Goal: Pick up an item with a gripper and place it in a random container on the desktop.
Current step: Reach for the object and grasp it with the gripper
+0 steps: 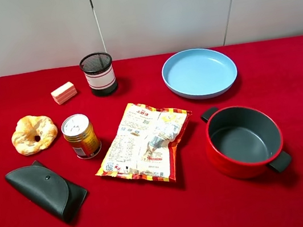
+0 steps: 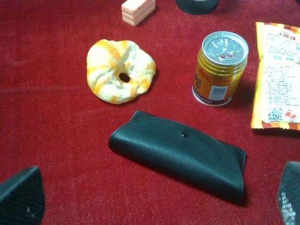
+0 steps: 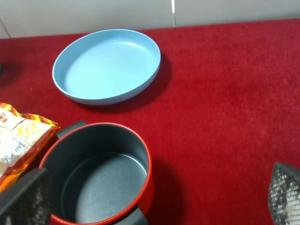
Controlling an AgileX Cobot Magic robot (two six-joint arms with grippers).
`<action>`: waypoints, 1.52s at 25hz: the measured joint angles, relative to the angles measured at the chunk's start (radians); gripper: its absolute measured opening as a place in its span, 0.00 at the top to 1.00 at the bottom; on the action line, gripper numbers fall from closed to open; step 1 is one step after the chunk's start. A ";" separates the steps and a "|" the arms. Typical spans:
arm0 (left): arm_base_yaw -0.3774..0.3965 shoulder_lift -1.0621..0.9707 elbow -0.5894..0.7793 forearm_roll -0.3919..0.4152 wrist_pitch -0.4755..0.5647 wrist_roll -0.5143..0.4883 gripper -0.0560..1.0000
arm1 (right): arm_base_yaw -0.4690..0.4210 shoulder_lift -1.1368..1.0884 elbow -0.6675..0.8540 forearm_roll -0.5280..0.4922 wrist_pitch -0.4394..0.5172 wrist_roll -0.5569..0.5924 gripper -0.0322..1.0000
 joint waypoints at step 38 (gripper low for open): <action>0.000 0.000 0.000 0.000 0.000 0.000 0.00 | 0.000 0.414 -0.095 0.127 -0.135 -0.260 0.30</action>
